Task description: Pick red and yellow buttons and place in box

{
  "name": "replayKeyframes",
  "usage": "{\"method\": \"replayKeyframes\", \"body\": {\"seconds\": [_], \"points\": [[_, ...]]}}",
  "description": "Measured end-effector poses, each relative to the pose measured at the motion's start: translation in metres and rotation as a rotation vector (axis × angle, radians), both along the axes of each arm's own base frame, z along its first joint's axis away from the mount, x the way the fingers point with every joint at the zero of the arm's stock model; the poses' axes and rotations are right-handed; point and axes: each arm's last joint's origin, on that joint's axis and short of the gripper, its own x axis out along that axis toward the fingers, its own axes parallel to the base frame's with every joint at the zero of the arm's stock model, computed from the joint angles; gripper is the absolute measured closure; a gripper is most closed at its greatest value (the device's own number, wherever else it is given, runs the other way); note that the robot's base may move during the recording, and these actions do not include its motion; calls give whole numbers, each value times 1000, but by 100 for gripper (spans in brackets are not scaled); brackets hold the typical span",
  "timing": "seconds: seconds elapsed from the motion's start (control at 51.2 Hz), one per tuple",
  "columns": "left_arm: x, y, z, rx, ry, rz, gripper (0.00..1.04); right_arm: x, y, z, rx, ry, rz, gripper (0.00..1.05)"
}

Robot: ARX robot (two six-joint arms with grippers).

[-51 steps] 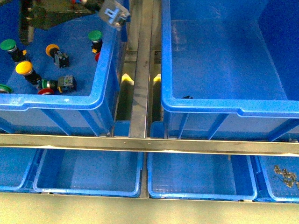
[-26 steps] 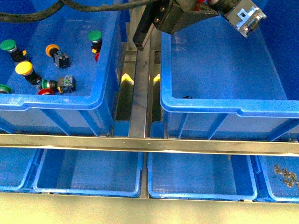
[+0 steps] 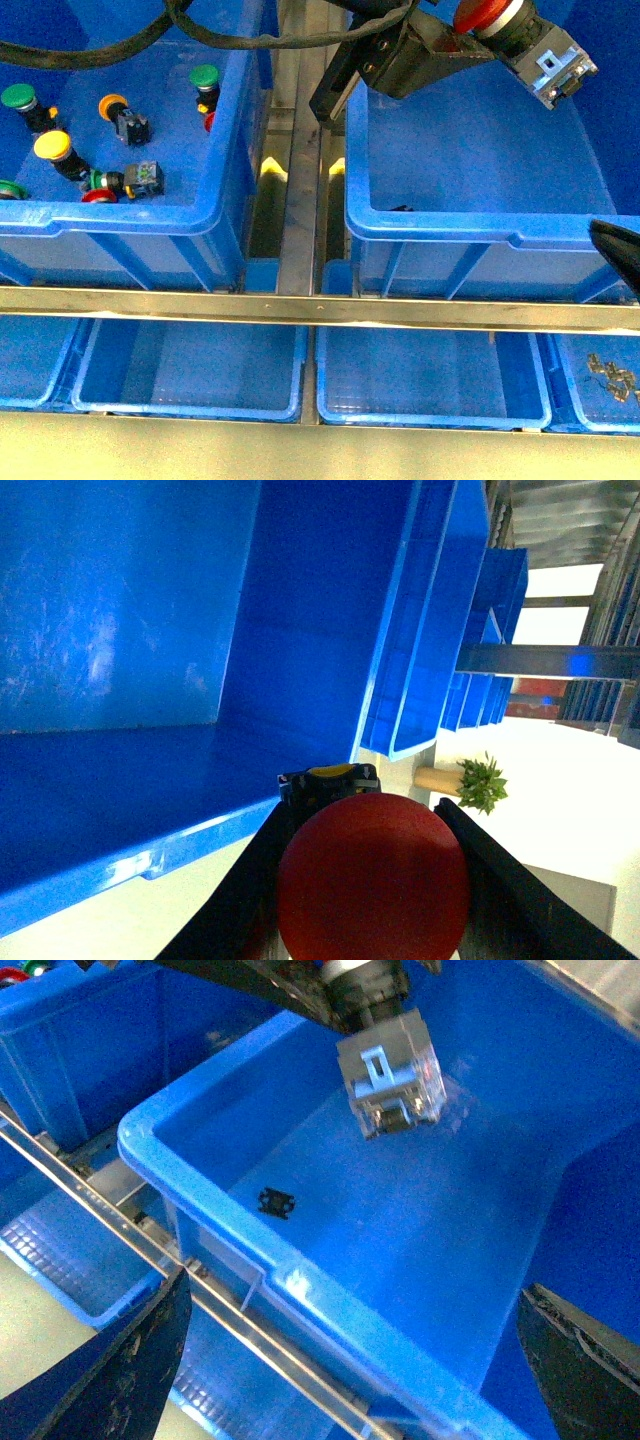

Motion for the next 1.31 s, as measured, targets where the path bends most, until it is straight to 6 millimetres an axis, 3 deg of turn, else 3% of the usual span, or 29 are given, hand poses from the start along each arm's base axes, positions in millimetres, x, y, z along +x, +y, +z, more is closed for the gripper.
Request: {"method": "replayKeyframes", "body": {"seconds": [0.312, 0.664, 0.918, 1.308], "points": [[-2, -5, -1, 10, -6, 1, 71, 52, 20, 5, -106, -109, 39, 7], [0, -7, 5, 3, -16, 2, 71, 81, 30, -5, -161, -130, 46, 7], [3, -7, 8, -1, -21, 2, 71, 98, 24, -11, -185, -131, 5, 7], [6, -5, 1, 9, -3, 7, 71, 102, 18, -8, -183, -144, -20, 58]]}}
